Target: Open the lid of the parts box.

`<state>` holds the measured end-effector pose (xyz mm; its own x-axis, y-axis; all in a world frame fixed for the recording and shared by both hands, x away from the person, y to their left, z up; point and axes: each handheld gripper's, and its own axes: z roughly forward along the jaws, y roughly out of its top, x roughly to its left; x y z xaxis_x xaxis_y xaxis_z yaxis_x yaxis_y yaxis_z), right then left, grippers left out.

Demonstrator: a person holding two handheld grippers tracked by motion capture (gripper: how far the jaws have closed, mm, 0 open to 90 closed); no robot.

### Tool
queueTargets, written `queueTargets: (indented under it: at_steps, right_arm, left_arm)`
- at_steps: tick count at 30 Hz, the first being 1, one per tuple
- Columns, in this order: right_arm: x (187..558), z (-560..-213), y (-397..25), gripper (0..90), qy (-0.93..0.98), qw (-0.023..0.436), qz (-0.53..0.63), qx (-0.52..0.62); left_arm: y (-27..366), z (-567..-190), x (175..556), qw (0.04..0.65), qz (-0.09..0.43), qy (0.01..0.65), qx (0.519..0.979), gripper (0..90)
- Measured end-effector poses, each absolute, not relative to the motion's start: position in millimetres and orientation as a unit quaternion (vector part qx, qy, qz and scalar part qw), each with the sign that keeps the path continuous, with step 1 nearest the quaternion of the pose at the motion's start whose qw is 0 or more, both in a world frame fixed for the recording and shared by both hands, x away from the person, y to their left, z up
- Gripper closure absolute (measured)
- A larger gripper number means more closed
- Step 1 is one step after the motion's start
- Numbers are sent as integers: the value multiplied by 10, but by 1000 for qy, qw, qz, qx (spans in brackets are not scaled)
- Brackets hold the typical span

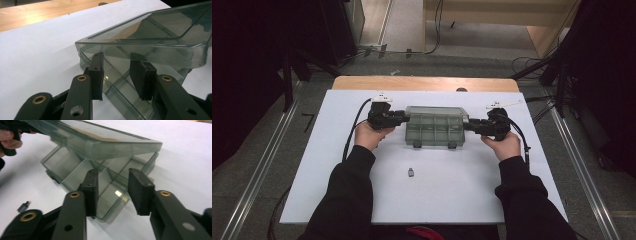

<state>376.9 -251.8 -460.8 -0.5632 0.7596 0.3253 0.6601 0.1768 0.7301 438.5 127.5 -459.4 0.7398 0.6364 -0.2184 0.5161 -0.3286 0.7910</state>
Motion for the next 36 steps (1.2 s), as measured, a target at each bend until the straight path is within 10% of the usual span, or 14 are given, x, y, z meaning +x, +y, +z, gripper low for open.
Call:
queueTargets:
  at_steps: [36]
  right_arm:
    - [4045,-4576,-2445,543,769,102,450,443]
  left_arm:
    - [1226,-4523,4414,457,80,362,809,629]
